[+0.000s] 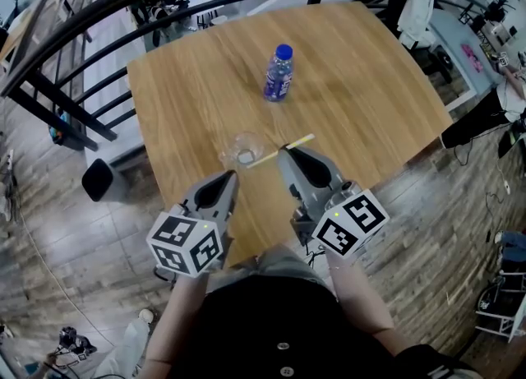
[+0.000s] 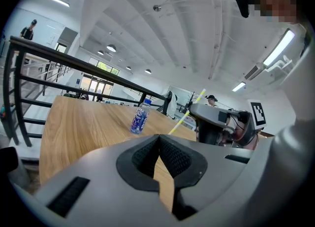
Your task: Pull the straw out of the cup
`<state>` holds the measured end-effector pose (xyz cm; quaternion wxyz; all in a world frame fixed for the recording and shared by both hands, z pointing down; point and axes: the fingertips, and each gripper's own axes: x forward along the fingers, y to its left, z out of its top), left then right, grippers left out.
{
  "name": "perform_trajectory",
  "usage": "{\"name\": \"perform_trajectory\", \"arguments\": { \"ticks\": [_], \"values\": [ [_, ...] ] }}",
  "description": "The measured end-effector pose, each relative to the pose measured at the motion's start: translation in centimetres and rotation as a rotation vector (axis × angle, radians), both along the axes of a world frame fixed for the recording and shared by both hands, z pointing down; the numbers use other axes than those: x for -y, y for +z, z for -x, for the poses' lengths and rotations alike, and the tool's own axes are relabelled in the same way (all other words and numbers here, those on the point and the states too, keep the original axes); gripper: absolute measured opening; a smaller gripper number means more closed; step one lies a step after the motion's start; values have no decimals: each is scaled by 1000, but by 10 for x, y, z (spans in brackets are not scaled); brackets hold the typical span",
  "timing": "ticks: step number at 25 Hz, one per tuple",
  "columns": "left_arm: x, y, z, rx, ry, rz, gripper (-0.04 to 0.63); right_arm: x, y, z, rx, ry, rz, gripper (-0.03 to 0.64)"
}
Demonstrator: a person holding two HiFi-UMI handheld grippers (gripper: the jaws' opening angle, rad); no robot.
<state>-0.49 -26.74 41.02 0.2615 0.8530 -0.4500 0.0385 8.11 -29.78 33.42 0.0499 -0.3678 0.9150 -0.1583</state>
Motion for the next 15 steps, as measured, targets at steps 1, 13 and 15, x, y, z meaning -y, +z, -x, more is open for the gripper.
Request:
{"name": "perform_trajectory", "arguments": {
  "ticks": [1,13,15],
  "values": [
    [0,1,1,-1,-1,2,16,0,0,0,1,-1,1,21],
    [1,5,3,-8,-6,16,17,2,3,5,-11,-13,6,21],
    [2,6,4,-4,-5,16,17,3,3,5,-9,-11,3,21]
  ]
}}
